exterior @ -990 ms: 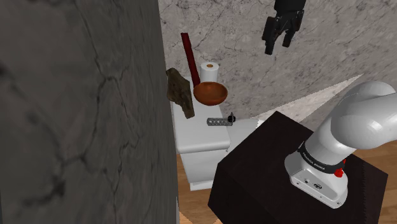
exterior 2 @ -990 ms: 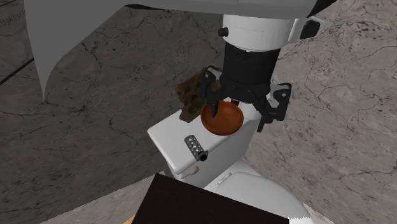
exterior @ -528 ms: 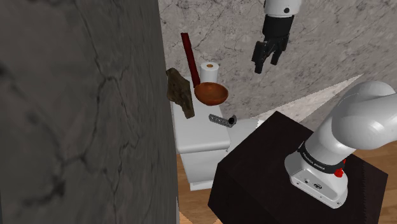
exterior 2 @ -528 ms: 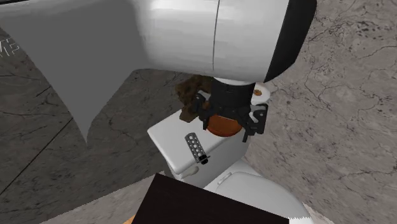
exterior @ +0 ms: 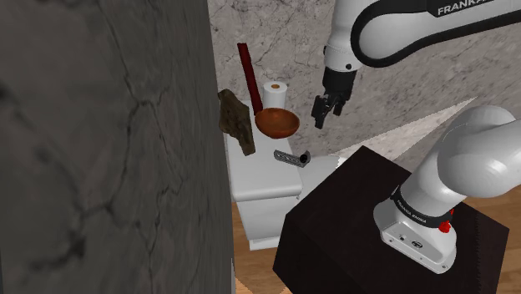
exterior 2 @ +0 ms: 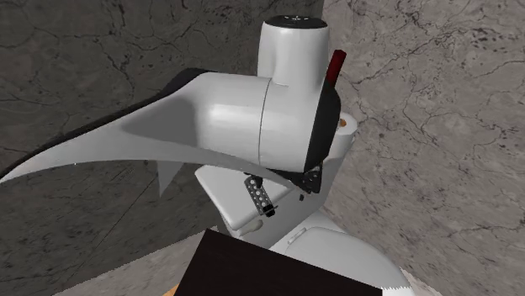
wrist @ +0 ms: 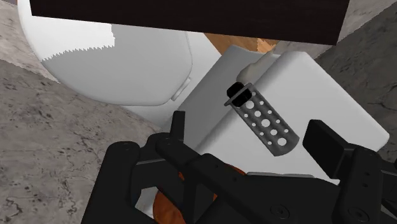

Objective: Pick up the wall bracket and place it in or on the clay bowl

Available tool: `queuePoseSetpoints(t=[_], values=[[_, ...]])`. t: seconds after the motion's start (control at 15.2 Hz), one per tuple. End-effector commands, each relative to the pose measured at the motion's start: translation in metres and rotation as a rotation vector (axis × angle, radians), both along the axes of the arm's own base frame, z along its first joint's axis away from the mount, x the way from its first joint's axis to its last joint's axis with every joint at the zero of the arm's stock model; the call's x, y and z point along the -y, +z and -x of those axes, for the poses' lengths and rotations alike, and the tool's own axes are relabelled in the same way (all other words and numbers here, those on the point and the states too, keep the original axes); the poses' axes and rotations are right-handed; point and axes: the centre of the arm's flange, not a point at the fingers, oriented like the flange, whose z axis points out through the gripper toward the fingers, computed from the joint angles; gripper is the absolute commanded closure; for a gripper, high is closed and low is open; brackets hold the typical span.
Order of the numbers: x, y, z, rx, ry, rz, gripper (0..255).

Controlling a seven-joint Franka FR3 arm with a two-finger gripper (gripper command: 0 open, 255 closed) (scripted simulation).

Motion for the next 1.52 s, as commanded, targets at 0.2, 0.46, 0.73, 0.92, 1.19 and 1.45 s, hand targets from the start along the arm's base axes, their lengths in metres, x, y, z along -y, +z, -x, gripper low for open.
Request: queuePoseSetpoints(t=[0.2, 0.46, 0.73, 0.92, 1.19, 1.45], values=[[-0.021, -0.063, -0.008, 0.024, 0.046, -0.009, 0], [-0.034, -0.101, -0.013, 0.038, 0.074, -0.015, 0], [-0.034, -0.122, -0.012, 0.038, 0.074, -0.015, 0], [-0.033, -0.141, -0.012, 0.038, 0.074, -0.015, 0], [-0.033, -0.141, -0.012, 0.038, 0.074, -0.015, 0], [-0.033, -0.141, -0.012, 0.038, 0.074, -0.015, 0]])
